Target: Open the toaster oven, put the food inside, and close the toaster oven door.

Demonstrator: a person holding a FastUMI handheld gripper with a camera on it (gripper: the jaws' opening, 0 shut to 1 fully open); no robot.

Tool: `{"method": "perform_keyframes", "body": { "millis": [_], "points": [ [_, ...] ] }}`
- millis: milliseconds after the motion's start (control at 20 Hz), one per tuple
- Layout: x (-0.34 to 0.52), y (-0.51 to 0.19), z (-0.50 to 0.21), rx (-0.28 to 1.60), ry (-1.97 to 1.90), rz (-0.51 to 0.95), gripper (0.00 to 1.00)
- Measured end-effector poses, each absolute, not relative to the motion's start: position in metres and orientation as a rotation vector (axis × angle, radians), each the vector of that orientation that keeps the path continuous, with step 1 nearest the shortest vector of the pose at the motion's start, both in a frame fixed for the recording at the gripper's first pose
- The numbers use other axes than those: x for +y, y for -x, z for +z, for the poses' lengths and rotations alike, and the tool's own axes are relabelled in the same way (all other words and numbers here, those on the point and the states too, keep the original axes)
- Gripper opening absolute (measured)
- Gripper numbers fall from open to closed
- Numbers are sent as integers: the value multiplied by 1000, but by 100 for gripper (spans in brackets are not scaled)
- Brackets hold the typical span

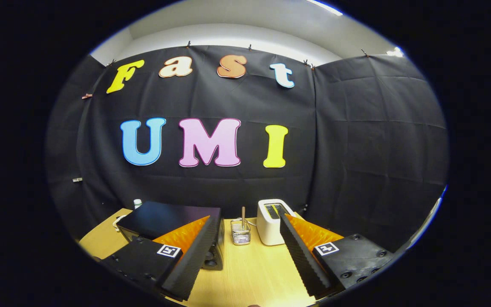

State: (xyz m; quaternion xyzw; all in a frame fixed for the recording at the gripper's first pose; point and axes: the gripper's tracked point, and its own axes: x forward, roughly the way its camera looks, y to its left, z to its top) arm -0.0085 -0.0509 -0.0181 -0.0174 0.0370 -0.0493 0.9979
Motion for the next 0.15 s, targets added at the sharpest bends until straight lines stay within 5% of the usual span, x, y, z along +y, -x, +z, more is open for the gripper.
{"method": "perform_keyframes", "body": {
  "millis": [150],
  "points": [
    [-36,3,-21,88,18,-67,98]
  ]
}}
